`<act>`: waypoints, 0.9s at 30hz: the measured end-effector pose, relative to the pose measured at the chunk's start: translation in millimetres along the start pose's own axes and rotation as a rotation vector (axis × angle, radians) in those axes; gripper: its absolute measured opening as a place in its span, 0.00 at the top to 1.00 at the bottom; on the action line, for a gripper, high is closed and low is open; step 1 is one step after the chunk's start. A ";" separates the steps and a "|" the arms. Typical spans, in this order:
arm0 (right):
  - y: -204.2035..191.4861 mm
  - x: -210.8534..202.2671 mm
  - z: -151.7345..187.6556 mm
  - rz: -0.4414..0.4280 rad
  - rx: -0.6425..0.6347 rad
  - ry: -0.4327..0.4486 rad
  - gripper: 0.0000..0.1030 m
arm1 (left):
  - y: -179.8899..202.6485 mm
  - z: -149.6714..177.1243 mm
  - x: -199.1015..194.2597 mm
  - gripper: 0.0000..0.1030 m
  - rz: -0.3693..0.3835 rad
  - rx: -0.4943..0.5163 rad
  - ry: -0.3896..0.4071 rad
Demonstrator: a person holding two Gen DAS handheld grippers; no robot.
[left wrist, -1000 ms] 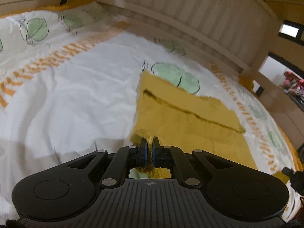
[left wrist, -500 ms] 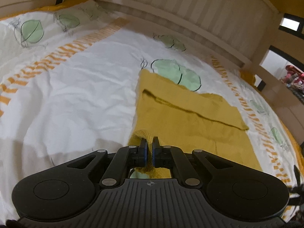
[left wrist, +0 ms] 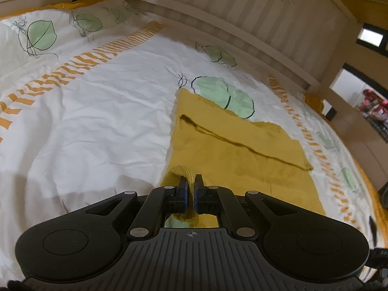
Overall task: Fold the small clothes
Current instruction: 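Lift the hem with both tools and fold it over toward the collar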
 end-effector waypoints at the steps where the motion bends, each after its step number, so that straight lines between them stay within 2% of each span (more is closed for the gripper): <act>1: -1.9 -4.1 -4.1 -0.034 0.008 0.025 0.86 | 0.8 -4.2 -0.4 0.96 0.006 -0.003 0.004; 5: -12.8 -15.7 -33.4 -0.148 0.052 0.125 0.86 | 5.3 -23.5 0.3 0.96 0.012 0.009 0.031; 9: -25.1 -15.1 -67.7 -0.192 0.073 0.201 0.86 | 9.6 -46.1 6.3 0.96 0.024 0.007 0.061; 20: -39.5 20.9 -156.7 -0.204 0.094 0.307 0.86 | 17.4 -106.7 52.6 0.96 0.038 0.001 0.105; 27: -41.1 62.1 -196.0 -0.161 0.121 0.330 0.86 | 7.6 -125.8 107.9 0.96 0.017 -0.033 0.068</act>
Point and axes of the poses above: each gripper's, at about its wrist camera, not at the fingertips, and x roughly the way its jaws point, y to its right, z to its underside, the point moved 3 cm from there along x, roughly the way its jaws point, and after that the axes turned 7 degrees about x, right-handed, at the moved point
